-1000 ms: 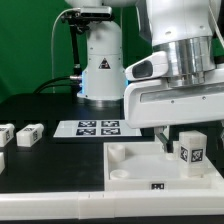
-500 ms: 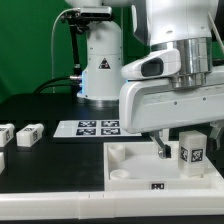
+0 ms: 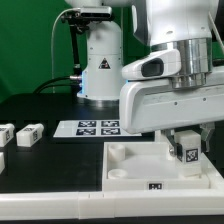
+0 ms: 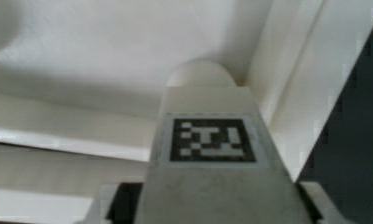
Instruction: Assemble one leg
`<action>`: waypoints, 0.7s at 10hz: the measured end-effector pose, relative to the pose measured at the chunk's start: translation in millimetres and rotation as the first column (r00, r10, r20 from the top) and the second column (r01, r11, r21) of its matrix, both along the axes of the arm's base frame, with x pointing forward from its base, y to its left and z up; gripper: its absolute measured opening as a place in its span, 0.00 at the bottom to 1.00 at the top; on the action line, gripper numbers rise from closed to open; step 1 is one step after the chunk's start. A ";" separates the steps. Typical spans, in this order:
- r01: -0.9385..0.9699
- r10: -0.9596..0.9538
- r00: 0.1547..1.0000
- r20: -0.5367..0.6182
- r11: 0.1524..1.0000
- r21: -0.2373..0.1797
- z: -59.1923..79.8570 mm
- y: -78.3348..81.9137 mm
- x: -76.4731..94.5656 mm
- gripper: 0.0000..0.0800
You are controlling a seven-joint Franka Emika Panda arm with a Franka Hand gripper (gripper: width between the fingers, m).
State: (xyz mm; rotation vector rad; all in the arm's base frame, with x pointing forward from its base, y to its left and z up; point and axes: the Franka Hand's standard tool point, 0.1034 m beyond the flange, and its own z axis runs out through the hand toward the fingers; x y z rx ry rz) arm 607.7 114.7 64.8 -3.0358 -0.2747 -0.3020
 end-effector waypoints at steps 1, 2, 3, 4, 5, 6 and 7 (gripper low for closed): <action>0.011 -0.011 1.000 -0.001 1.000 0.003 -0.1 0.0 0.0 0.36; 0.136 -0.136 0.991 -0.001 0.990 0.034 0.3 -1.0 0.8 0.36; 0.327 -0.329 0.944 0.004 0.941 0.089 -0.5 -4.2 0.4 0.36; 0.407 -0.410 0.912 -0.004 0.906 0.111 -0.9 -2.5 -1.4 0.36; 0.534 -0.534 0.844 -0.039 0.833 0.142 -1.2 -3.3 -1.7 0.36; 0.612 -0.611 0.789 -0.064 0.775 0.158 -1.3 -3.8 -1.8 0.36; 0.714 -0.709 0.698 -0.099 0.679 0.173 -1.4 -4.4 -2.0 0.37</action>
Offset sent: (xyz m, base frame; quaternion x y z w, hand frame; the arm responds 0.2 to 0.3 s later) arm -0.0100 -0.0076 -0.0005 -0.0156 0.0359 0.3152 0.9482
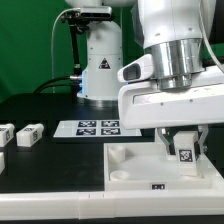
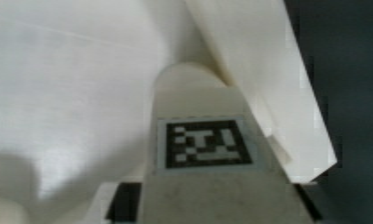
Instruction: Assemble one leg
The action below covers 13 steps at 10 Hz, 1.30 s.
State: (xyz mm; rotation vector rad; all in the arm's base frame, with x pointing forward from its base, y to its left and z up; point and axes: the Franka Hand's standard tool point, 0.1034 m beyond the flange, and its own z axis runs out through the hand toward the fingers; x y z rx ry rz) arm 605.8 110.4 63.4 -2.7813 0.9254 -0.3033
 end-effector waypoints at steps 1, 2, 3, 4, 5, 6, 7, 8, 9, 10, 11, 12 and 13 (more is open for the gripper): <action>0.115 -0.115 0.993 -0.016 0.993 0.029 -0.2 0.1 -0.5 0.37; 0.241 -0.239 0.970 -0.038 0.968 0.064 -0.6 -0.3 -0.8 0.37; 0.359 -0.354 0.933 -0.064 0.928 0.096 -1.2 0.7 -1.5 0.37; 0.475 -0.466 0.880 -0.095 0.871 0.126 -1.2 2.2 -2.0 0.37; 0.534 -0.522 0.845 -0.114 0.834 0.141 -1.2 2.1 -2.1 0.37; 0.538 -0.526 0.843 -0.116 0.831 0.142 -1.3 2.5 -2.3 0.37; 0.508 -0.497 0.861 -0.107 0.851 0.137 -1.6 2.6 -2.5 0.37; 0.505 -0.494 0.863 -0.108 0.852 0.137 -1.6 3.4 -2.7 0.65; 0.477 -0.466 0.878 -0.107 0.869 0.131 -1.2 6.6 -3.4 0.65; 0.345 -0.339 0.938 -0.073 0.933 0.103 -1.2 9.2 -3.6 0.78; 0.191 -0.188 0.981 -0.040 0.979 0.066 -1.3 10.5 -3.6 0.81; 0.065 -0.065 0.998 -0.020 0.997 0.032 -1.9 11.4 -3.8 0.81; -0.058 0.058 0.998 -0.005 0.998 -0.004 -2.8 11.5 -4.0 0.81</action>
Offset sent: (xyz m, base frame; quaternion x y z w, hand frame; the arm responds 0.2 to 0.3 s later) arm 0.0000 0.0003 -0.0101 -0.0150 0.0068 0.2742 0.9615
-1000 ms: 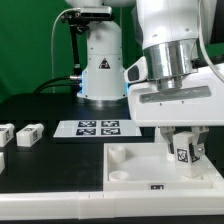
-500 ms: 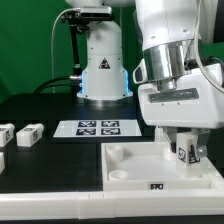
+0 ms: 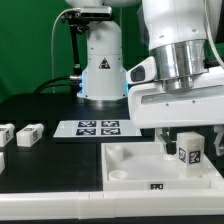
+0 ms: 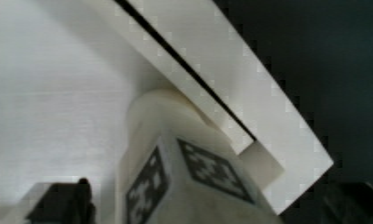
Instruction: Assemble one leg
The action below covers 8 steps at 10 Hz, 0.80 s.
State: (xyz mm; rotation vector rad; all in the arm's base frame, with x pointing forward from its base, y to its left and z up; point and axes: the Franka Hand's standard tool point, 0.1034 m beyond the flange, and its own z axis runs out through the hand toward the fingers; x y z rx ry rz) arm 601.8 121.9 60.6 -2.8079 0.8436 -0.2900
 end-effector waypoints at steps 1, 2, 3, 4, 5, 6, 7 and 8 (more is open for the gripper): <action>-0.121 0.121 0.993 0.012 0.992 -0.037 -0.2 -0.6 0.5 0.81; -0.283 0.286 0.958 0.022 0.955 -0.094 1.2 -0.3 3.0 0.81; -0.404 0.410 0.912 0.022 0.904 -0.139 1.9 -0.4 4.2 0.81; -0.521 0.532 0.847 0.014 0.833 -0.186 2.2 1.3 4.5 0.81; -0.582 0.596 0.803 0.005 0.785 -0.211 2.3 2.1 4.6 0.81; -0.647 0.665 0.747 -0.004 0.725 -0.235 2.3 0.5 4.9 0.81; -0.652 0.670 0.742 -0.005 0.721 -0.237 2.3 0.1 5.0 0.81; -0.651 0.669 0.743 -0.005 0.721 -0.236 2.3 0.1 5.0 0.81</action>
Offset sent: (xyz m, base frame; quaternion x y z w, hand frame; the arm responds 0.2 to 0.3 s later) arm 0.0068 -0.0033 0.0029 -0.0640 0.0261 -0.3968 0.9153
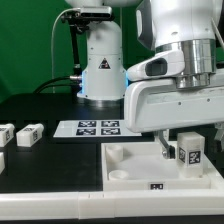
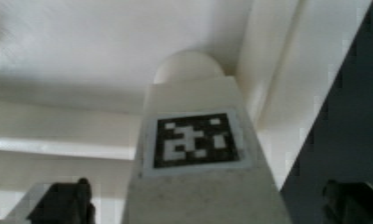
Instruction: Assemble one leg
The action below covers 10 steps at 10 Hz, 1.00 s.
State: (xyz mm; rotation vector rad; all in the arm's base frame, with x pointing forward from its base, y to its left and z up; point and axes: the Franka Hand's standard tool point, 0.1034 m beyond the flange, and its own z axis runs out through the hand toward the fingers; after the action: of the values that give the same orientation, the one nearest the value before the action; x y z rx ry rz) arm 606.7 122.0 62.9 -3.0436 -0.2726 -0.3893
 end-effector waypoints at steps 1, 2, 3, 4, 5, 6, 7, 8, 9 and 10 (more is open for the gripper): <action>0.000 0.000 1.000 0.000 1.000 0.000 0.0 0.0 0.0 0.81; 0.000 0.000 1.000 0.000 1.000 0.000 0.0 0.0 0.0 0.65; 0.000 0.000 1.000 0.000 1.000 0.000 0.0 0.0 0.0 0.44; 0.012 -0.012 1.000 -0.001 1.000 0.004 0.0 0.0 0.0 0.44; 0.030 -0.030 1.000 -0.003 1.000 0.008 0.0 0.1 0.0 0.36; 0.029 -0.029 1.000 -0.003 1.000 0.008 0.0 0.1 0.0 0.36; 0.034 -0.034 0.999 -0.003 0.999 0.009 0.0 0.1 -0.1 0.36; 0.187 -0.186 0.982 -0.020 0.981 0.051 -0.2 -2.2 0.0 0.36; 0.383 -0.380 0.924 -0.043 0.917 0.108 0.3 -5.6 0.5 0.36; 0.494 -0.490 0.869 -0.065 0.860 0.131 0.5 -6.1 -0.1 0.36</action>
Offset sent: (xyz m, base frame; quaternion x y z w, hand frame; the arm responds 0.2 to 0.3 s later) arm 0.0000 0.0000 0.0000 0.0000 0.0000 0.0000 1.0000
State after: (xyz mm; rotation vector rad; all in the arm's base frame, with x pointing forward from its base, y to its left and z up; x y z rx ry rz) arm 606.6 115.9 63.4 -2.9331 0.5301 -0.3657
